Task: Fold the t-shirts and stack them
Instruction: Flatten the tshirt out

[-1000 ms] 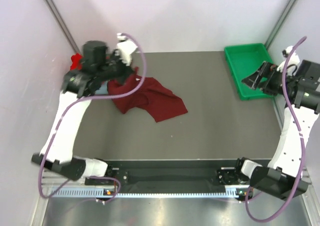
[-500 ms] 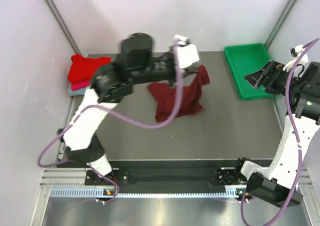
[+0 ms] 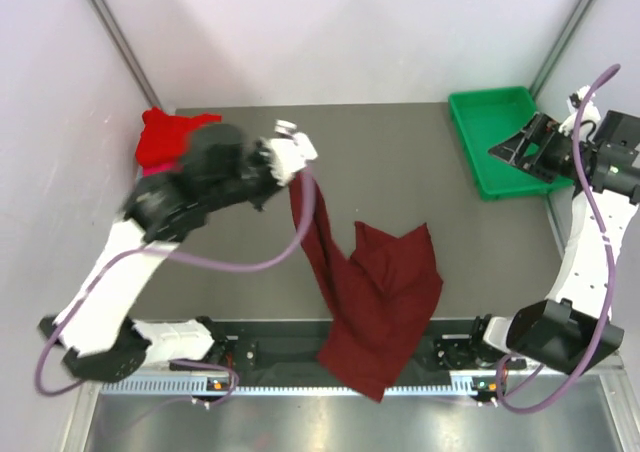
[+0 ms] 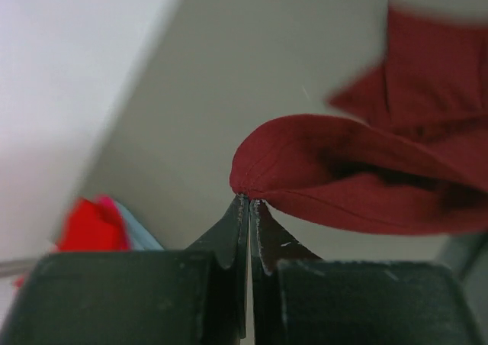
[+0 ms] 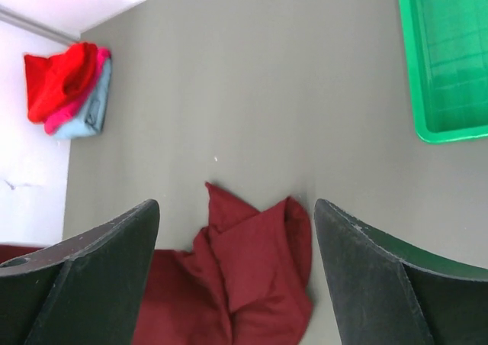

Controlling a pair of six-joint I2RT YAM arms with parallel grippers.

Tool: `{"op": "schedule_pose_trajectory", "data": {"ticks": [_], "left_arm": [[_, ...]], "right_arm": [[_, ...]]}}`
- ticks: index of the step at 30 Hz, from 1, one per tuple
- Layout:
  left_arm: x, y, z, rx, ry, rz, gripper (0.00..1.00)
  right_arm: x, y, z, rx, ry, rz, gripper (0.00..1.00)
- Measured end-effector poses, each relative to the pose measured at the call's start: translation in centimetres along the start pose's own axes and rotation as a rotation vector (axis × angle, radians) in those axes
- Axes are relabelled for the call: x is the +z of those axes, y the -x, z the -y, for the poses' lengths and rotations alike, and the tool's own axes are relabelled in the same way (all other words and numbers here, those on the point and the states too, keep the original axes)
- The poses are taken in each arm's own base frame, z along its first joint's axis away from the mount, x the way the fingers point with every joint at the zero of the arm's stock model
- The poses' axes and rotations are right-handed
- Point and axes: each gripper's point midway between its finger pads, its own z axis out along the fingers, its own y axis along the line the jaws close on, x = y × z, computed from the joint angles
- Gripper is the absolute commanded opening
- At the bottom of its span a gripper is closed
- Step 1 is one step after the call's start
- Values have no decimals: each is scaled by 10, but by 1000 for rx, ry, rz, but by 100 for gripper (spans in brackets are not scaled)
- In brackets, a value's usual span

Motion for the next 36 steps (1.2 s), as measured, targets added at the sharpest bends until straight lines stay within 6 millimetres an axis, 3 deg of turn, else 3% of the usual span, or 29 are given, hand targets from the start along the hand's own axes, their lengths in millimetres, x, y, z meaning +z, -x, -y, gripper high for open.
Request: {"op": "schedule_pose_trajectory", "data": {"ticks": [5, 8, 11, 13, 15, 18, 20, 22, 23, 26, 31, 33, 36], "left_arm": [[87, -129, 59, -65, -262, -490, 0], [136, -194, 67, -151, -325, -695, 0], [171, -231, 44, -234, -290, -812, 0], [206, -238, 5, -306, -199, -806, 0], [238, -244, -48, -412, -52, -763, 0], [221, -289, -122, -571, 157, -775, 0], [198, -318, -156, -625, 269, -804, 0], [173, -348, -180, -649, 359, -840, 0], [167, -356, -180, -649, 364, -863, 0], [168, -365, -159, -620, 297, -917, 0], [189, -358, -86, -581, 62, -952, 0], [186, -362, -58, -573, -9, -978, 0], [179, -368, -43, -566, -45, -1005, 0]], "right_arm": [[13, -12, 4, -60, 14, -65, 83], [17, -19, -2, -113, 35, -95, 83], [17, -21, -3, -128, 39, -101, 82], [18, -21, -3, -129, 38, -101, 82], [19, -22, -2, -143, 35, -106, 82], [24, -28, -1, -204, 34, -136, 82], [30, -39, -5, -280, 47, -178, 82], [35, -49, -10, -366, 67, -219, 81], [39, -55, -13, -425, 76, -239, 81], [50, -75, -20, -575, 110, -300, 80], [78, -118, -30, -778, 167, -448, 77], [89, -147, -35, -880, 202, -515, 78], [99, -190, -44, -1013, 260, -590, 76]]}}
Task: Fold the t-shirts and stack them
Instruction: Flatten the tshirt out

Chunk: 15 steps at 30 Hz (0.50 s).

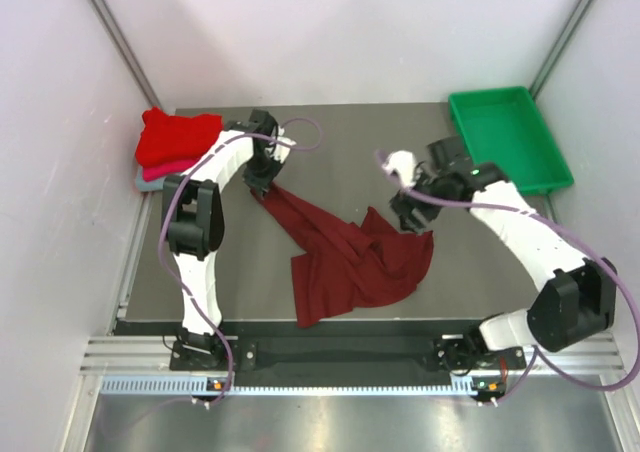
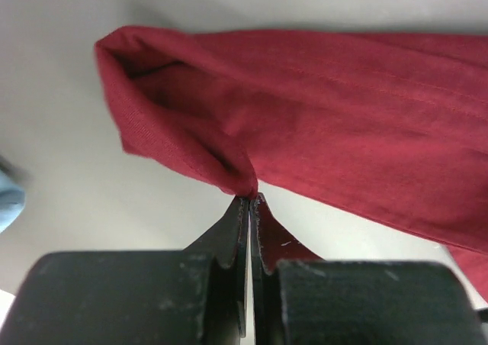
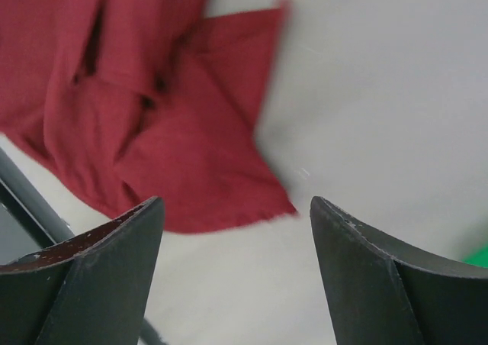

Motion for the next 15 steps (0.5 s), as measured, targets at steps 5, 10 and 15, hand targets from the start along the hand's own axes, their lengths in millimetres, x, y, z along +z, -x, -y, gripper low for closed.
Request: {"op": "schedule_pose_trajectory", "data": {"ticks": [5, 10, 15], "left_arm": [[1, -1, -15, -32, 32, 23, 0], [8, -11, -25, -73, 66, 9, 0], [10, -17, -32, -98, 91, -4, 0]], "right_arm": [[38, 30, -49, -203, 66, 28, 74], [77, 82, -108, -365, 175, 112, 73], [120, 89, -158, -403, 313, 100, 71]]}}
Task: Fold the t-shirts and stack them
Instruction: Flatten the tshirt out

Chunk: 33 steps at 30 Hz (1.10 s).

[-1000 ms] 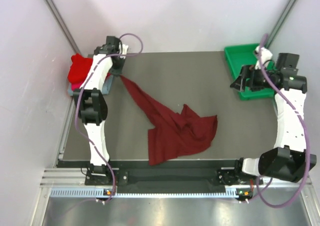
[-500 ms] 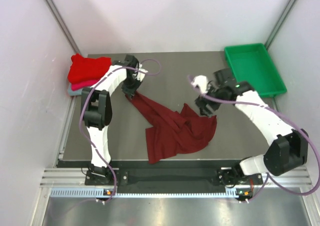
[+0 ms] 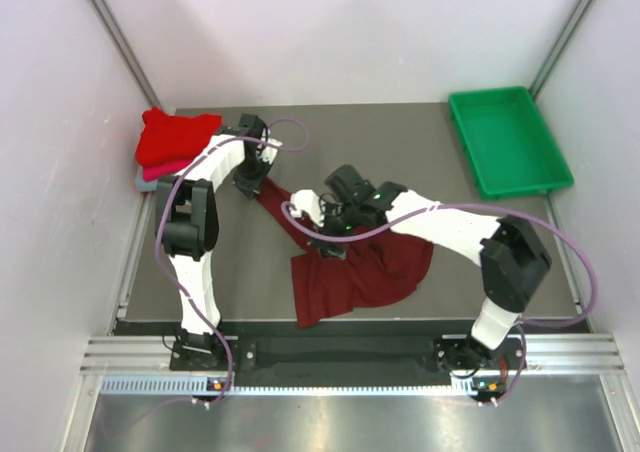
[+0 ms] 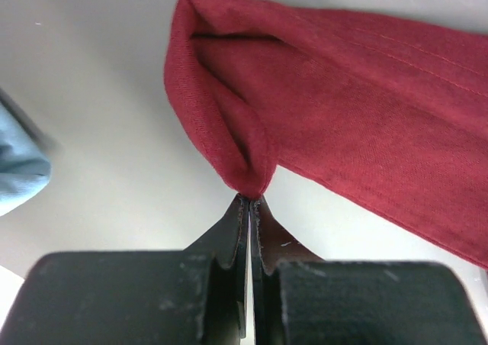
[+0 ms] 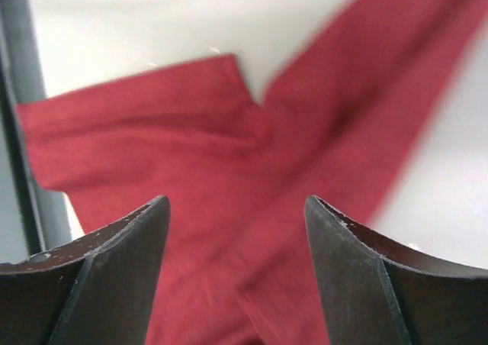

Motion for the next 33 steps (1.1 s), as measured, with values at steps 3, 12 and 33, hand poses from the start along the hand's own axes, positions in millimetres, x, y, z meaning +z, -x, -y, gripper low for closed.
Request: {"op": "schedule_pose_trajectory", "data": {"ticks": [3, 12, 33], "left_arm": [[0, 0, -3, -5, 13, 0, 0], [-10, 12, -15, -23, 36, 39, 0], [-31, 38, -20, -82, 45, 118, 0]], "right_arm": [[25, 0, -21, 29, 87, -9, 69], [49, -30, -42, 284, 193, -68, 71], [43, -78, 117, 842, 92, -137, 75]]}}
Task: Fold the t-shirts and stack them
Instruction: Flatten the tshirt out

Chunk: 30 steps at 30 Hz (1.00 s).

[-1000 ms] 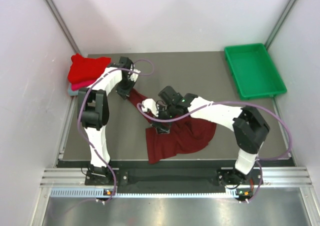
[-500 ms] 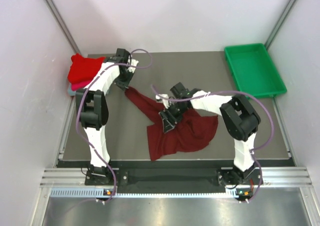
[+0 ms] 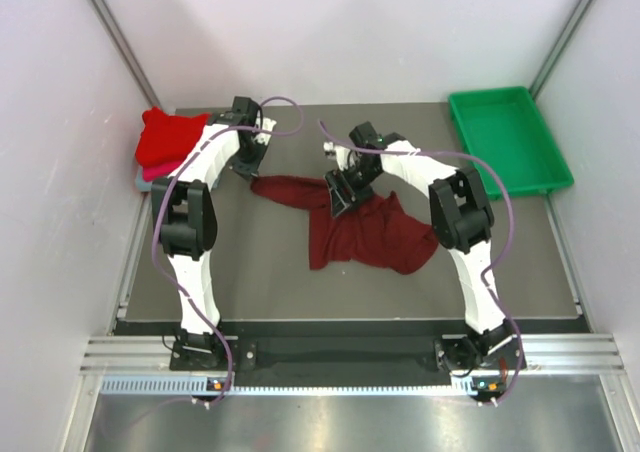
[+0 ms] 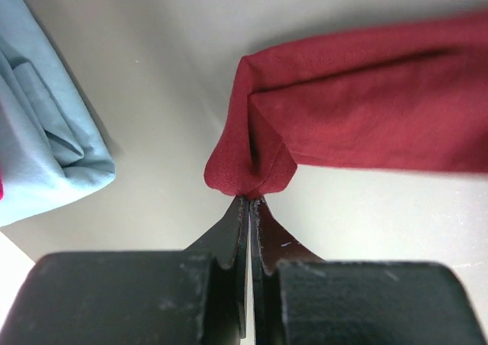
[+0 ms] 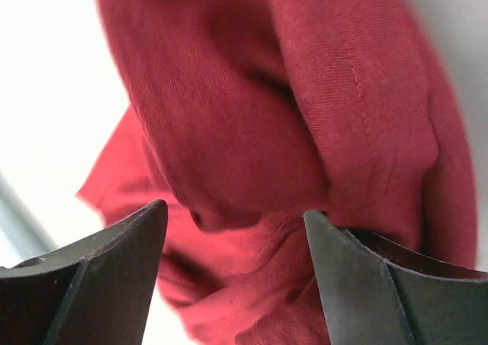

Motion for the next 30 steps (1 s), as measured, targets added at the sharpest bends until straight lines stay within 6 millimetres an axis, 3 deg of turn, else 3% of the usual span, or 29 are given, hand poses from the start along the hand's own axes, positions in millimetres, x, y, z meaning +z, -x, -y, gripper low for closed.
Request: {"op": "schedule_pose_trajectory", "data": {"ticks": [6, 10, 13, 16, 18, 21, 23, 26, 30], "left_arm": [[1, -1, 0, -4, 0, -4, 0], [1, -1, 0, -8, 4, -4, 0], [1, -1, 0, -8, 4, -4, 0], [0, -1, 0, -13, 3, -3, 0], [0, 0, 0, -18, 4, 0, 0], [-1, 2, 0, -24, 1, 7, 0], [-1, 3, 1, -26, 0, 8, 0], [0, 3, 1, -27, -2, 16, 0], [3, -5, 4, -26, -9, -1, 0]], "right_arm": [[-12, 53, 62, -158, -311, 115, 75], [-20, 63, 82, -226, -431, 146, 75], [-31, 55, 84, -283, -483, 161, 74], [-56, 32, 67, -379, -532, 170, 74], [-78, 19, 41, -458, -545, 192, 73], [-106, 24, -11, -604, -538, 285, 72], [-115, 32, -46, -697, -521, 350, 71], [-107, 36, -84, -797, -469, 392, 68], [-67, 26, -98, -839, -402, 332, 66]]}}
